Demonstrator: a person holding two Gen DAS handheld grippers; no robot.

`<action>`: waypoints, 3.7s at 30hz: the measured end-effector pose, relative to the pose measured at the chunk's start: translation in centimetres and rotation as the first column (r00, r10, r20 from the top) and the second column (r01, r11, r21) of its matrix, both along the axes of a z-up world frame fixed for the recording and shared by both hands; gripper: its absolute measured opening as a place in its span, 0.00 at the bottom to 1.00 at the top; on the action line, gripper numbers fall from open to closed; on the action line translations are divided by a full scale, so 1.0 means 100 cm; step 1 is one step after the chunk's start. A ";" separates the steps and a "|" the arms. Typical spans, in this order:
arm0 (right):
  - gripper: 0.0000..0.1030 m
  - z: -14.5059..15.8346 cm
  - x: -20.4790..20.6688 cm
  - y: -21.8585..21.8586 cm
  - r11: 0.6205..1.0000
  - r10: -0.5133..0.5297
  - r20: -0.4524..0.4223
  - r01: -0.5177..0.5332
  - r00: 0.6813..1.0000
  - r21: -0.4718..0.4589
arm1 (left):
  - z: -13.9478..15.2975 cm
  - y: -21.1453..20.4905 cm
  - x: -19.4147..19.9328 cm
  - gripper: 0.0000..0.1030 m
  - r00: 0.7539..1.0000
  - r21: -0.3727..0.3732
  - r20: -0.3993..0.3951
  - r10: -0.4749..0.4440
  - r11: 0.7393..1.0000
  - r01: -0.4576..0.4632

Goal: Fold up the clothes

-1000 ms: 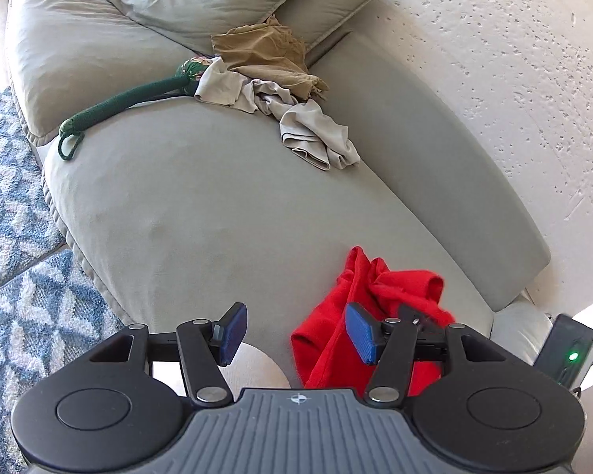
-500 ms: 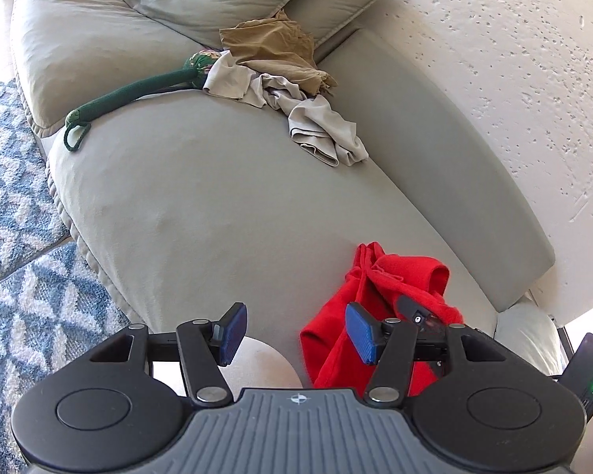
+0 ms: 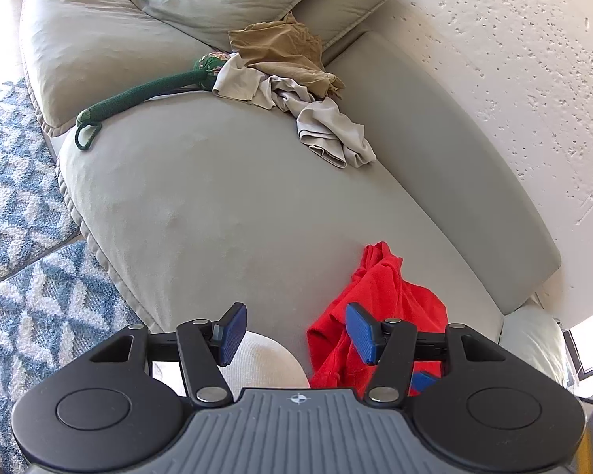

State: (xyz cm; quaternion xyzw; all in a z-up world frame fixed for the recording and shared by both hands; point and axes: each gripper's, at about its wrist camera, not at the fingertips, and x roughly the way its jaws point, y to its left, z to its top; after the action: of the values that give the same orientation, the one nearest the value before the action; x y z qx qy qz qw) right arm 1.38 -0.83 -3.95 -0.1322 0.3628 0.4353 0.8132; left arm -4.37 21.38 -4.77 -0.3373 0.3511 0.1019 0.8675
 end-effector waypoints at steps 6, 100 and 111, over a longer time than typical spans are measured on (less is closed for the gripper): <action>0.56 0.017 -0.018 -0.088 0.962 -0.234 -0.186 0.255 0.954 0.098 | -0.003 -0.029 0.017 0.52 0.994 0.016 -0.018 -0.104 0.994 0.104; 0.75 -0.023 0.080 -0.201 0.732 -0.490 -0.481 0.643 0.727 0.226 | -0.007 -0.108 0.063 0.48 0.927 0.178 -0.041 -0.373 0.910 0.374; 0.75 -0.067 0.013 -0.247 0.609 -0.473 -0.692 0.770 0.546 0.190 | -0.013 -0.053 0.041 0.62 0.974 -0.026 -0.046 -0.220 0.975 0.219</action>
State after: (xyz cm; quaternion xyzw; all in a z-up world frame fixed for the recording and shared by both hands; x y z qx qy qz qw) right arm 2.68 -25.48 -10.64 0.3529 0.4949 0.1973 0.7692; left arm -0.32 16.04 -6.05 -0.3029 0.4082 0.0100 0.8611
